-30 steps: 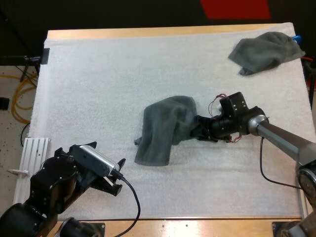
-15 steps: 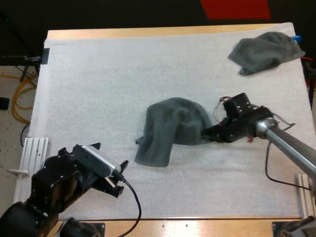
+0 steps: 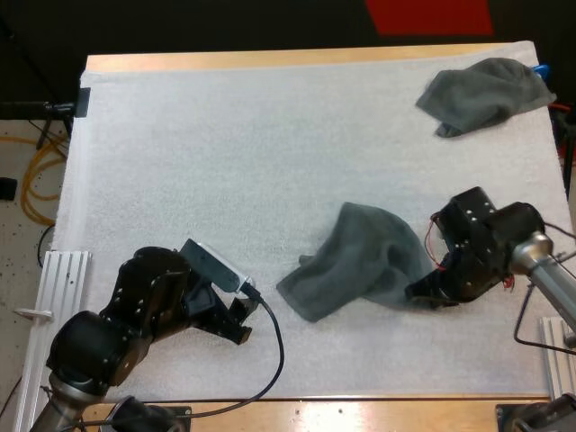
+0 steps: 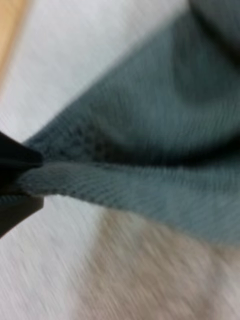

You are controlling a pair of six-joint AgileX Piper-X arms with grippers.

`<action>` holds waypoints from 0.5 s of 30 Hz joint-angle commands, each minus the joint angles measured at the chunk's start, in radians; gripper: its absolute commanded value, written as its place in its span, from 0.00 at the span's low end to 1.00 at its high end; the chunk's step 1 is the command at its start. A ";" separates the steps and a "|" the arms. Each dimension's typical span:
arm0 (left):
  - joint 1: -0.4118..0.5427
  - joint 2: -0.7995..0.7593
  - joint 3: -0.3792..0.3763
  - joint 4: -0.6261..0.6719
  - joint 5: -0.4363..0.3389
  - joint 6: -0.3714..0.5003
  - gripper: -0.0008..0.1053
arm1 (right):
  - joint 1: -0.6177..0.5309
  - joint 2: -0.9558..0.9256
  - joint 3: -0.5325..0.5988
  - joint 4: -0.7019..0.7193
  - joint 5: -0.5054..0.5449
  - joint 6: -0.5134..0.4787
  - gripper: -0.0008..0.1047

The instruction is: Pick towel from pile fold and stack

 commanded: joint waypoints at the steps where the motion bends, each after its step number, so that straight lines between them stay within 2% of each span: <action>1: -0.002 -0.002 -0.003 -0.036 0.004 -0.004 0.70 | -0.003 -0.032 -0.007 0.007 -0.094 -0.017 0.01; 2: -0.002 -0.002 -0.003 -0.062 0.004 -0.007 0.70 | -0.003 -0.063 -0.017 -0.027 -0.148 0.001 0.01; 4: -0.002 -0.002 -0.014 -0.086 0.004 -0.021 0.70 | -0.005 -0.104 -0.040 -0.108 -0.175 0.063 0.01; 7: -0.002 -0.014 -0.042 -0.103 0.004 -0.052 0.70 | -0.005 -0.143 -0.092 -0.297 -0.164 0.188 0.01; 9: -0.002 -0.020 -0.053 -0.103 0.004 -0.052 0.70 | -0.005 -0.146 -0.128 -0.391 -0.155 0.237 0.01; 11: -0.002 -0.029 -0.061 -0.101 0.004 -0.052 0.70 | -0.005 -0.138 -0.161 -0.481 -0.152 0.263 0.01; 15: -0.002 -0.050 -0.061 -0.100 0.004 -0.052 0.70 | -0.005 -0.120 -0.183 -0.498 -0.145 0.265 0.01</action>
